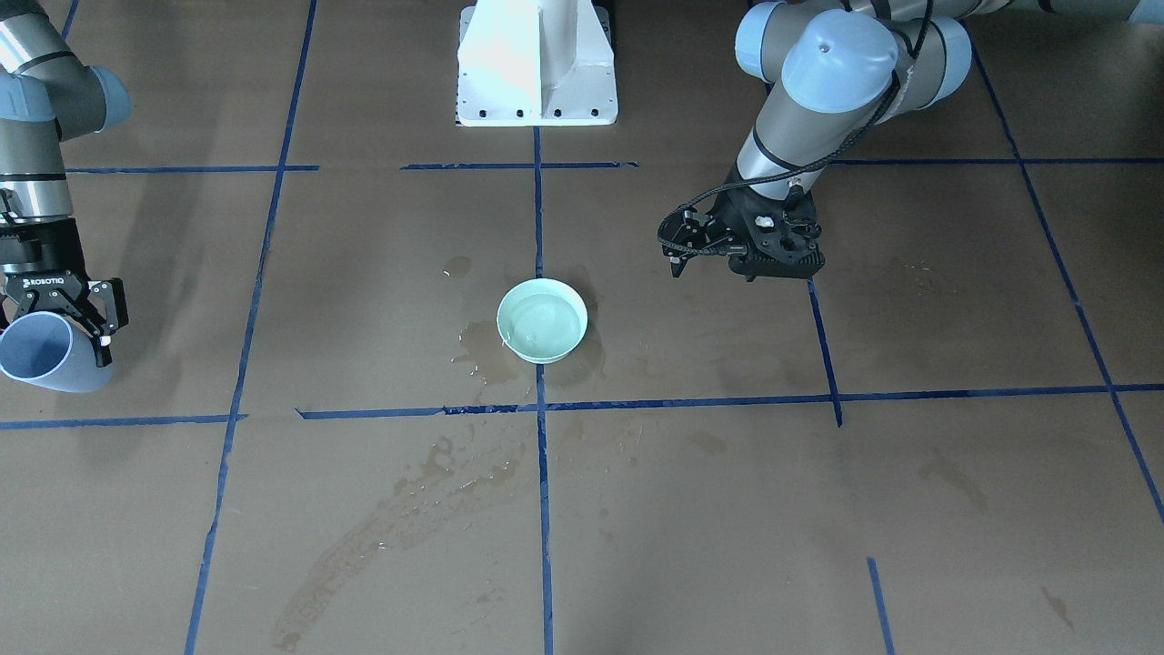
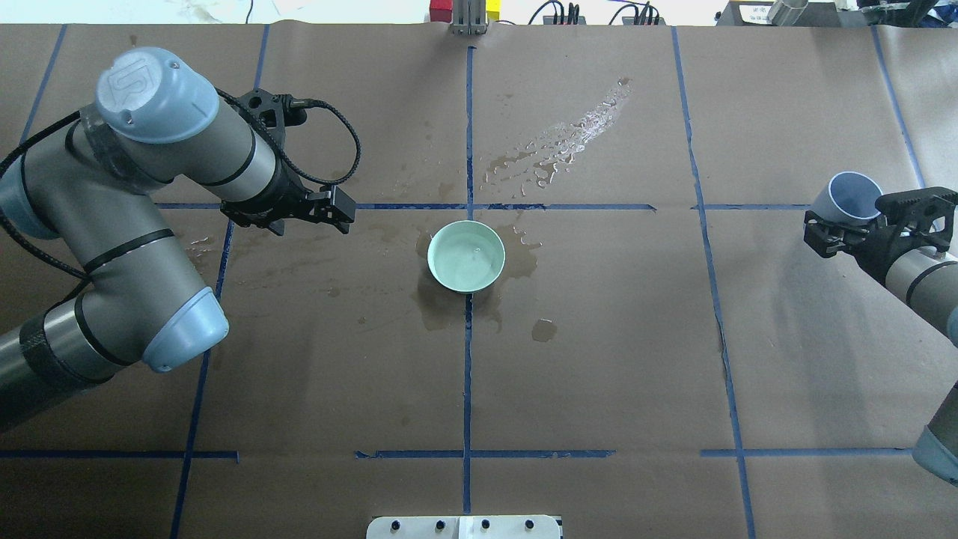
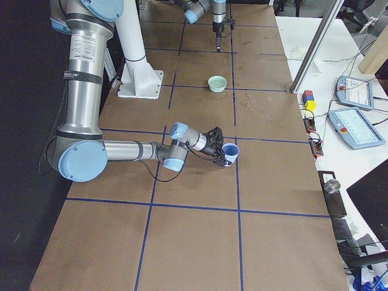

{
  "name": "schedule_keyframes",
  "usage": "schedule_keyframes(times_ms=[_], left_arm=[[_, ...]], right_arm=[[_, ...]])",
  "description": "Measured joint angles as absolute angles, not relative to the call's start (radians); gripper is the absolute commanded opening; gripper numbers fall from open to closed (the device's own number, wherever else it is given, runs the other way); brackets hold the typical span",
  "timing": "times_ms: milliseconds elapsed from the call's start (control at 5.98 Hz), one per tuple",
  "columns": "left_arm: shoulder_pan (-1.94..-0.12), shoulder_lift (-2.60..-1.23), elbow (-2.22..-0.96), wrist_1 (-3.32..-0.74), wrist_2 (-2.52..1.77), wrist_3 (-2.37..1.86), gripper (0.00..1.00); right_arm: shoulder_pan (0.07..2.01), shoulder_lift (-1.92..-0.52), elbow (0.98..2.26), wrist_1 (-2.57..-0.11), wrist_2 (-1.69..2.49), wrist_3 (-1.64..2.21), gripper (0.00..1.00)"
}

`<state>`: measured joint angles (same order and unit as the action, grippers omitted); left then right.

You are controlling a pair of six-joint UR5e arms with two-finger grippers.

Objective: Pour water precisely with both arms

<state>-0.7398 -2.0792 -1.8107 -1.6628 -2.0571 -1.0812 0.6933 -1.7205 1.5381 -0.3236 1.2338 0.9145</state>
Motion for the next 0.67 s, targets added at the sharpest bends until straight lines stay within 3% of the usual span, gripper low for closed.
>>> schedule_keyframes(times_ms=[335,502,669], left_arm=[[-0.736,-2.076,-1.810,-1.663,-2.057,-1.081,1.00],[-0.735,-2.075,-1.810,-1.663,-2.056,-1.081,1.00],[-0.734,-2.074,-1.810,-1.663,-2.056,-1.081,1.00]], right_arm=[[0.693,-1.735,1.486,-0.262,1.235,0.915,0.21],[0.692,-1.737,1.453,-0.215,1.237,0.911,0.33],[0.692,-1.738,1.440,-0.195,1.239,0.908,0.58]])
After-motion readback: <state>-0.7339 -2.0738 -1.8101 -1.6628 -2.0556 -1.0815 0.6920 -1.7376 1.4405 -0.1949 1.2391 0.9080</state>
